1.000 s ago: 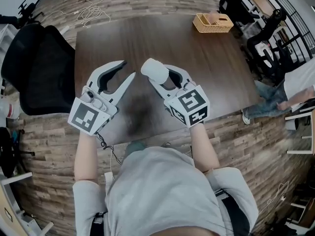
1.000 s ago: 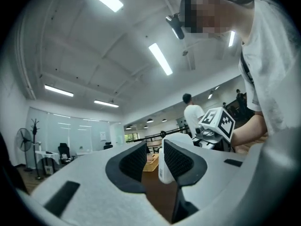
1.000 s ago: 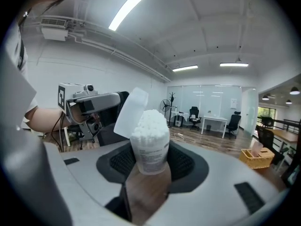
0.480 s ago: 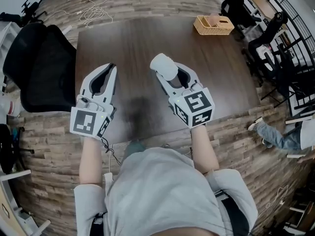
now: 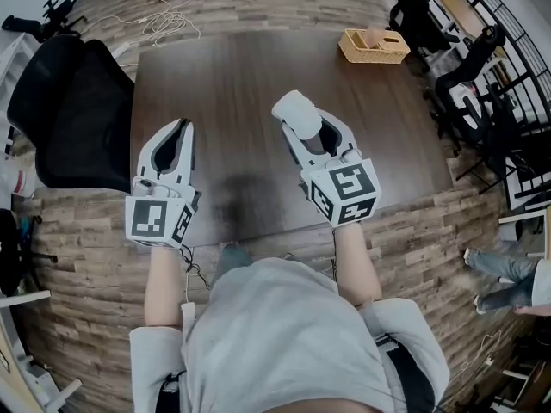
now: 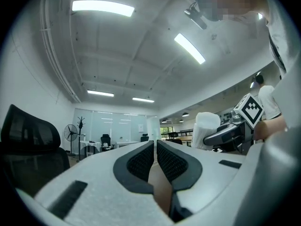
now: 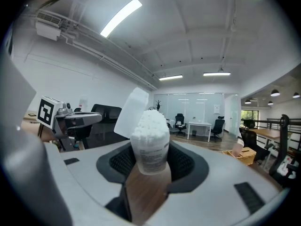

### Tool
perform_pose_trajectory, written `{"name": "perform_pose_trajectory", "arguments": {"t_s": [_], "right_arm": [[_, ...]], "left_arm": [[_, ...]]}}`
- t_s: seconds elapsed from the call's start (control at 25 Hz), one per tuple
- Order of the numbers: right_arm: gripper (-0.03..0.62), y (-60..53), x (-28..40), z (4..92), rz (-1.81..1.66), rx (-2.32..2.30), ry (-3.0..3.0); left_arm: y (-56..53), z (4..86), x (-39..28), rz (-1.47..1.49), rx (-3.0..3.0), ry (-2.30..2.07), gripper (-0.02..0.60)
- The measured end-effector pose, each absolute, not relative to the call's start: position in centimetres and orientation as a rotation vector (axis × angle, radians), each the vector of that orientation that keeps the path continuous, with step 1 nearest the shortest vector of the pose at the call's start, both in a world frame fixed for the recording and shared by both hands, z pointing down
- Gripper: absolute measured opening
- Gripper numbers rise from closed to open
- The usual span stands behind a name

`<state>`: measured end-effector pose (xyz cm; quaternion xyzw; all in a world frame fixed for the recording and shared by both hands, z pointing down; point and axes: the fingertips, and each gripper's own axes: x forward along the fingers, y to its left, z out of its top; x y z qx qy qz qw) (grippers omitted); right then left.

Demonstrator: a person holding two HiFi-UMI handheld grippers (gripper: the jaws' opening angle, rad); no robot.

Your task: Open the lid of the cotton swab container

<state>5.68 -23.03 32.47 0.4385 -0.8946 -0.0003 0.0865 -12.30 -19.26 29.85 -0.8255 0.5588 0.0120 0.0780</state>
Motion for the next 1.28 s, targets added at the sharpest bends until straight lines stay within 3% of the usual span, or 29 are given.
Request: {"name": "perform_pose_trajectory", "arguments": {"t_s": [1.28], "right_arm": [[0.191,-20.0,11.4,30.8,-0.046,1.425,-2.702]], "left_arm": [[-14.4,29.5,-10.2,0.094,-2.340,1.881,0.026]]}}
